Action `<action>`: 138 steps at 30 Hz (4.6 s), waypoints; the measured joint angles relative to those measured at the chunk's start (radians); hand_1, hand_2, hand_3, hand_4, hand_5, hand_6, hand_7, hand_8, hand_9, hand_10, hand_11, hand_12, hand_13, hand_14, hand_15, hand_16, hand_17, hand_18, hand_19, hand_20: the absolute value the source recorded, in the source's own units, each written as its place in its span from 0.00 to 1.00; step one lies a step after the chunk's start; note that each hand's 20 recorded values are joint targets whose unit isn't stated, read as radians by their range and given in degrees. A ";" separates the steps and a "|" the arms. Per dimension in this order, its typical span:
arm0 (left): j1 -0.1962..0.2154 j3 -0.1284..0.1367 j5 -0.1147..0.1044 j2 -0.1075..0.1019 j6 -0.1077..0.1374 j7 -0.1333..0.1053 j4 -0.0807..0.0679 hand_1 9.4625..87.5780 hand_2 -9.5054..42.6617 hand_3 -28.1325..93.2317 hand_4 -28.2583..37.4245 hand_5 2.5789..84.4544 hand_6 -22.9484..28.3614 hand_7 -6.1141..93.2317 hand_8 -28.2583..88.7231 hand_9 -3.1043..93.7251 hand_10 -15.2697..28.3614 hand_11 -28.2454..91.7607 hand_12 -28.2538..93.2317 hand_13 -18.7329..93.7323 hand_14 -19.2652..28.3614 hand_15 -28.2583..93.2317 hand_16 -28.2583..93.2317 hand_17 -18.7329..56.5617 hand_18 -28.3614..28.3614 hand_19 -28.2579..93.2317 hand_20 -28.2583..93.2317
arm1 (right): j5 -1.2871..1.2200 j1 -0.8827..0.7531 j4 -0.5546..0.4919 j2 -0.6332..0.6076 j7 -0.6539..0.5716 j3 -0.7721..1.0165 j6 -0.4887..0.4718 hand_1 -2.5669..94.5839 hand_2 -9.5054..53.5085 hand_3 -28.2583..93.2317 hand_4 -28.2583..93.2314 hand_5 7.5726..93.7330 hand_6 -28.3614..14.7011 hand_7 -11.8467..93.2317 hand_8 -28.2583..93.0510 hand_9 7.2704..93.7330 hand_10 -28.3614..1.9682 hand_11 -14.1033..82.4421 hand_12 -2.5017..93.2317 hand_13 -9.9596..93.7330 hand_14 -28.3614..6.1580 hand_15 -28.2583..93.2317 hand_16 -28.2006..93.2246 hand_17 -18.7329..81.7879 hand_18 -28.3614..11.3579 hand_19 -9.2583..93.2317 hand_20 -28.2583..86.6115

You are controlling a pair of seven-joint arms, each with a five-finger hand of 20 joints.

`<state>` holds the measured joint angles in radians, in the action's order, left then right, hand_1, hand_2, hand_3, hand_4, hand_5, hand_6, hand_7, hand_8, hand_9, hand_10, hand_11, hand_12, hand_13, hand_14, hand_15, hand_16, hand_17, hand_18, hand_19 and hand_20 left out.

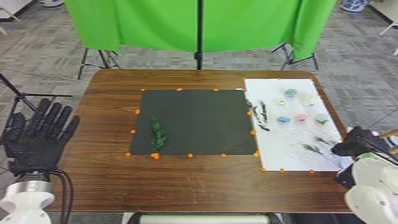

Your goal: Arrange flowers

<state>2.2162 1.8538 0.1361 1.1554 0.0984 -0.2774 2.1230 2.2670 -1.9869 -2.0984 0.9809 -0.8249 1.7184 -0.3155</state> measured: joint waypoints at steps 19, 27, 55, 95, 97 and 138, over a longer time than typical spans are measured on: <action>0.025 0.003 -0.010 0.004 0.002 0.002 0.009 0.22 0.42 0.82 0.00 0.49 0.58 0.15 0.18 0.42 0.67 0.34 0.34 0.43 0.71 0.45 0.22 0.21 0.76 0.47 0.37 | 0.046 0.026 -0.002 -0.004 -0.040 -0.084 0.135 0.67 0.00 0.77 0.01 0.80 0.62 0.42 0.38 0.92 0.62 0.37 0.56 0.81 0.45 0.76 0.55 0.62 0.08 1.00 0.66; 0.031 0.005 -0.012 0.004 0.007 0.009 0.012 0.22 0.42 0.82 0.00 0.49 0.59 0.15 0.18 0.42 0.67 0.34 0.34 0.43 0.71 0.46 0.22 0.21 0.76 0.47 0.37 | 0.031 0.112 -0.080 -0.011 -0.041 -0.178 0.142 0.65 0.00 0.77 0.04 0.80 0.61 0.42 0.38 0.95 0.61 0.50 0.50 0.87 0.55 0.78 0.58 0.71 0.11 1.00 0.73; -0.068 -0.117 -0.067 -0.029 0.022 0.076 -0.019 0.22 0.42 0.82 0.00 0.49 0.59 0.15 0.17 0.43 0.68 0.34 0.33 0.43 0.71 0.46 0.22 0.21 0.76 0.46 0.37 | 0.201 0.519 0.211 0.499 0.081 -0.657 0.138 0.64 0.00 0.79 0.04 0.81 0.61 0.42 0.40 0.95 0.62 0.50 0.51 0.88 0.53 0.77 0.59 0.71 0.10 1.00 0.72; -0.115 -0.136 -0.070 -0.007 0.021 0.074 -0.033 0.22 0.43 0.83 0.00 0.51 0.60 0.18 0.16 0.44 0.69 0.36 0.33 0.44 0.72 0.50 0.21 0.21 0.77 0.47 0.38 | 0.247 0.409 0.231 0.602 0.150 -0.708 0.213 0.53 0.05 0.79 0.07 0.79 0.50 0.27 0.33 0.92 0.44 0.45 0.30 0.86 0.48 0.73 0.55 0.69 0.08 1.00 0.71; -0.103 -0.125 -0.070 -0.002 0.021 0.068 -0.026 0.22 0.43 0.83 0.00 0.51 0.60 0.17 0.16 0.44 0.69 0.36 0.33 0.44 0.72 0.50 0.21 0.21 0.77 0.47 0.38 | 0.216 0.412 0.196 0.565 0.141 -0.708 0.177 0.56 0.06 0.78 0.07 0.81 0.52 0.27 0.36 0.92 0.45 0.49 0.32 0.85 0.45 0.76 0.57 0.69 0.07 1.00 0.71; -0.011 -0.042 0.000 0.018 0.074 0.036 0.001 0.22 0.44 0.83 0.00 0.51 0.60 0.18 0.17 0.43 0.68 0.36 0.33 0.43 0.72 0.51 0.21 0.21 0.76 0.48 0.37 | 0.221 0.347 0.047 0.395 0.110 -0.637 0.123 0.43 0.01 0.82 0.09 0.64 0.40 0.30 0.19 0.69 0.14 0.42 0.27 0.63 0.20 0.76 0.48 0.58 0.00 1.00 0.65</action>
<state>2.2056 1.8121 0.1356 1.1733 0.1725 -0.2413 2.1237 2.4879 -1.6395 -2.0511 1.3754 -0.7149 1.0815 -0.1925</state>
